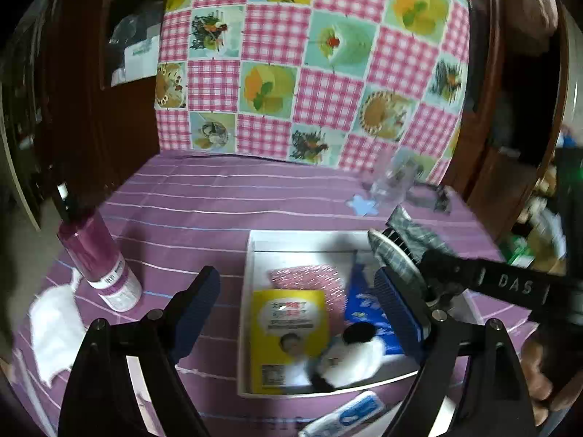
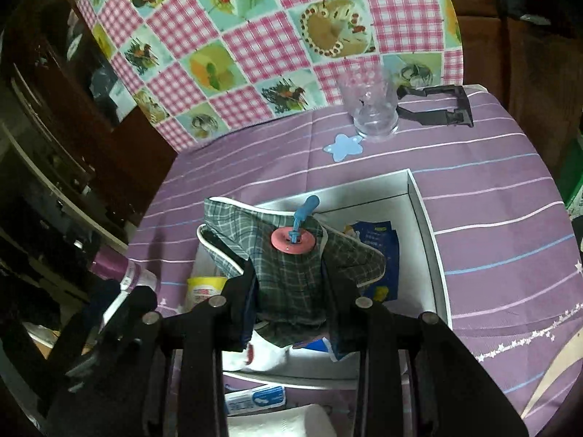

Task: Organize soft objects
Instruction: 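Lower the plaid cloth into the tray and open the right gripper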

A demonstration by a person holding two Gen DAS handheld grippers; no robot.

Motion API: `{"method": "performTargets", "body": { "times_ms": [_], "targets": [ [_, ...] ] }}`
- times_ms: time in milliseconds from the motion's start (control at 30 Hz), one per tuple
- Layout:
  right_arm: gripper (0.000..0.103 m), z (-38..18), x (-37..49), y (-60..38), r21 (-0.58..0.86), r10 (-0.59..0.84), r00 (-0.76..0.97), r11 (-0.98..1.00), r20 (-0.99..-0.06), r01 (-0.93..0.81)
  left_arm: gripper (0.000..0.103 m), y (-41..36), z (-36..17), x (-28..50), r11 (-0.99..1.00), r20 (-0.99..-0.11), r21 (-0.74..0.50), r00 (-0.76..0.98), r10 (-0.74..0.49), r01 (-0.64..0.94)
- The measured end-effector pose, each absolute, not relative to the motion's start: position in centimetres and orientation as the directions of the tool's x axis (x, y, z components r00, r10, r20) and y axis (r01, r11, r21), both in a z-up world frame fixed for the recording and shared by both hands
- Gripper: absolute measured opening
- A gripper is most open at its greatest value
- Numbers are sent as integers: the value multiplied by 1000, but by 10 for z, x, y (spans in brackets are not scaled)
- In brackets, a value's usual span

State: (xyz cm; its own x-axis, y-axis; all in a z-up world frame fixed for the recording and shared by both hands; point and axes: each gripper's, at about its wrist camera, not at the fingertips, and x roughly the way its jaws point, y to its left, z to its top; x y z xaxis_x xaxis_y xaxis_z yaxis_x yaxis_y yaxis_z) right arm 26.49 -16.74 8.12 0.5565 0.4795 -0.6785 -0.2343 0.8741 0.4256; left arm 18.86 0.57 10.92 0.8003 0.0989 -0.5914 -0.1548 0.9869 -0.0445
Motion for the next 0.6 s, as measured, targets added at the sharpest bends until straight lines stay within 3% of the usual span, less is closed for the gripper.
{"method": "performTargets", "body": {
  "times_ms": [167, 600],
  "targets": [
    [33, 73, 267, -161, 403, 461, 553, 885, -694, -232, 101, 2, 95, 198, 988, -623, -2, 773, 121, -157],
    [33, 55, 271, -146, 364, 437, 516, 900, -737, -242, 103, 9, 75, 211, 983, -658, 9, 739, 145, -186]
  ]
}}
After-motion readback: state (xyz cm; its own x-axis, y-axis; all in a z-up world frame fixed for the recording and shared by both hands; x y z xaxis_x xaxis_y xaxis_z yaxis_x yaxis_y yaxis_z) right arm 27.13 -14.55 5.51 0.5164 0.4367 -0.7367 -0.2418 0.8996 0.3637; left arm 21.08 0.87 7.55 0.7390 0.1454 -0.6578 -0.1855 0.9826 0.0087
